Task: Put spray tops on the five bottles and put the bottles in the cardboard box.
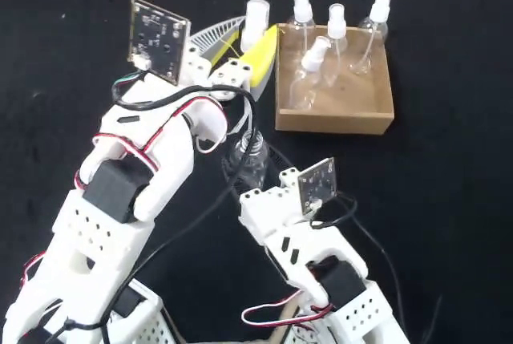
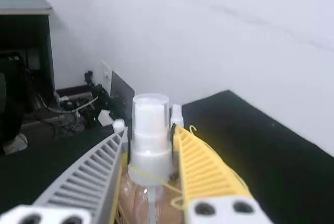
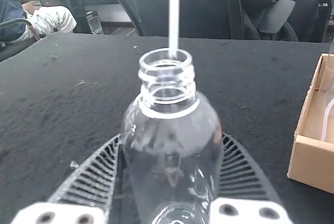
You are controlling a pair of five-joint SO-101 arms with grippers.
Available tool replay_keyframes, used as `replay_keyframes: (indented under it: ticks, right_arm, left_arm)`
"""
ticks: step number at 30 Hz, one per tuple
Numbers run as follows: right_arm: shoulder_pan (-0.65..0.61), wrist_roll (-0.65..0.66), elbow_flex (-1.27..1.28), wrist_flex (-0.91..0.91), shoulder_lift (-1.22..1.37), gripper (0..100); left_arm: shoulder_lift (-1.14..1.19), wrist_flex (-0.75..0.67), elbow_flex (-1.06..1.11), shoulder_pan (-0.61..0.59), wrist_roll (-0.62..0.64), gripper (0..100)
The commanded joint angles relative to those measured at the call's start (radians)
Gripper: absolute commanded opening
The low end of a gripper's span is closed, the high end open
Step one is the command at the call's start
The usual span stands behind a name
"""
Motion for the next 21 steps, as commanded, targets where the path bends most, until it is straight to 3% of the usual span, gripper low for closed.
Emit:
replay_keyframes:
  ticks: [1,12,18,21]
  right_arm:
    - [-0.009,0.012,-0.004,-0.031,-0.087,14.8]
    - [-0.009,0.012,-0.004,-0.031,-0.087,14.8]
    - [-0.009,0.012,-0.004,-0.031,-0.087,14.8]
    - [-0.009,0.012,-0.004,-0.031,-0.087,14.8]
  left_arm:
    - [-0.028,-0.017,-0.079,0.008,-0.008,8]
    - [-0.107,0.055,-0.059,0.033,-0.006,8]
    - [-0.164,0.043,0.036,0.038,-0.006,8]
    - [-0.164,-0.038,0.094,0.031,-0.006,8]
